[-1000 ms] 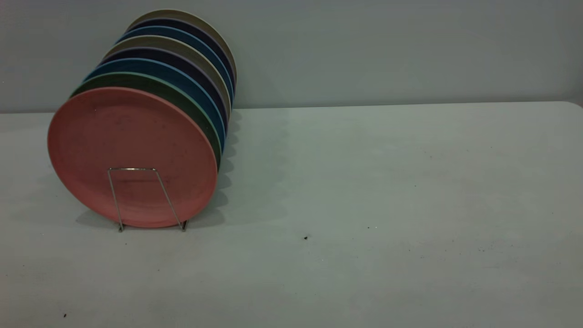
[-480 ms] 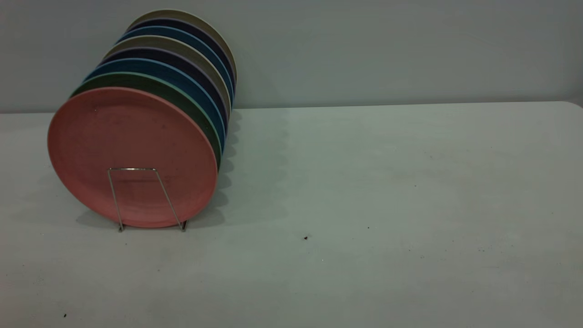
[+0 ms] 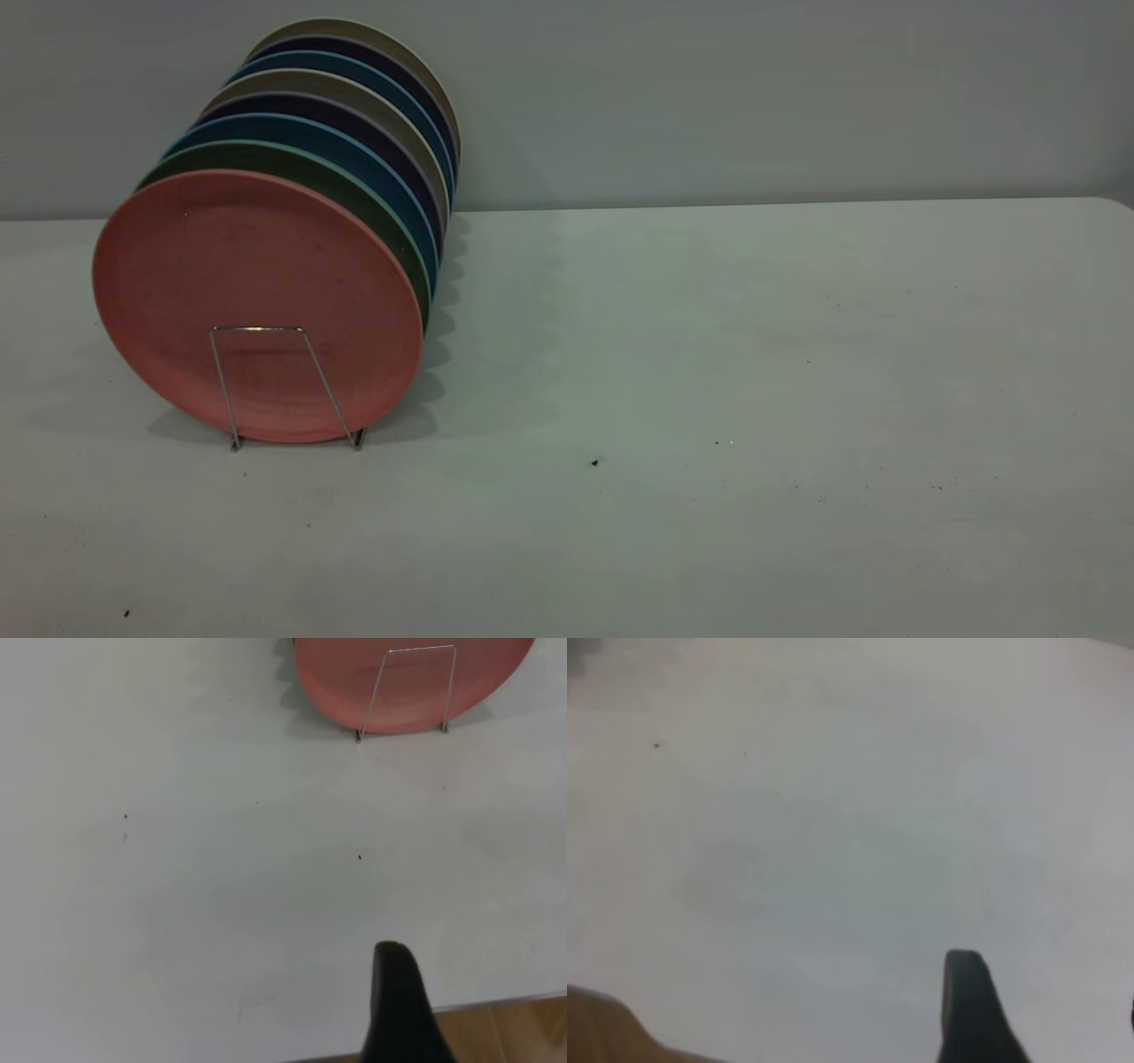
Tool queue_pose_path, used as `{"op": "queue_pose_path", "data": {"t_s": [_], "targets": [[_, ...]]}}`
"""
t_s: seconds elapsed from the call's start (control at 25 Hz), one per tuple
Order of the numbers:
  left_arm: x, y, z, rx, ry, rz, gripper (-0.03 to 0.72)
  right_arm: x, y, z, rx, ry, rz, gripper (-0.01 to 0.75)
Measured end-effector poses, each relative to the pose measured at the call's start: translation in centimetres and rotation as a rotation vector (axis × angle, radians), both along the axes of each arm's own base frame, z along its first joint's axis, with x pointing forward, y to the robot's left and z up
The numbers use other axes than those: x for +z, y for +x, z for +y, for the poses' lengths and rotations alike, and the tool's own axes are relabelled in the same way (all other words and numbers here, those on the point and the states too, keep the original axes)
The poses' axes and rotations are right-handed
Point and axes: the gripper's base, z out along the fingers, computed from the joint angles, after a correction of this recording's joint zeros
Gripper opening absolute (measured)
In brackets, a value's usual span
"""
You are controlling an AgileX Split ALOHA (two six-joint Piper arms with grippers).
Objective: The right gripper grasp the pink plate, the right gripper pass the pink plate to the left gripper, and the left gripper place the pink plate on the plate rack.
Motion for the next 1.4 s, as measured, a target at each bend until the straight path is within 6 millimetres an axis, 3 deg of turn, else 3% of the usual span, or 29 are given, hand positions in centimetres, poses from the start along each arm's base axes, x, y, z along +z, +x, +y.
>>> {"op": "queue_pose_path", "data": {"t_s": [0.64, 1.0, 1.4], "targets": [[0.00, 0.00, 0.00, 0.000, 0.000, 0.000, 0.497, 0.00, 0.00, -0.02, -0.002, 0.000, 0.000, 0.438], [0.00, 0.00, 0.00, 0.000, 0.000, 0.000, 0.497, -0.09, 0.06, -0.84, -0.148, 0.062, 0.017, 0.438], [0.00, 0.00, 0.00, -0.001, 0.001, 0.000, 0.497, -0.09, 0.07, -0.96, -0.163, 0.061, 0.016, 0.438]]}}
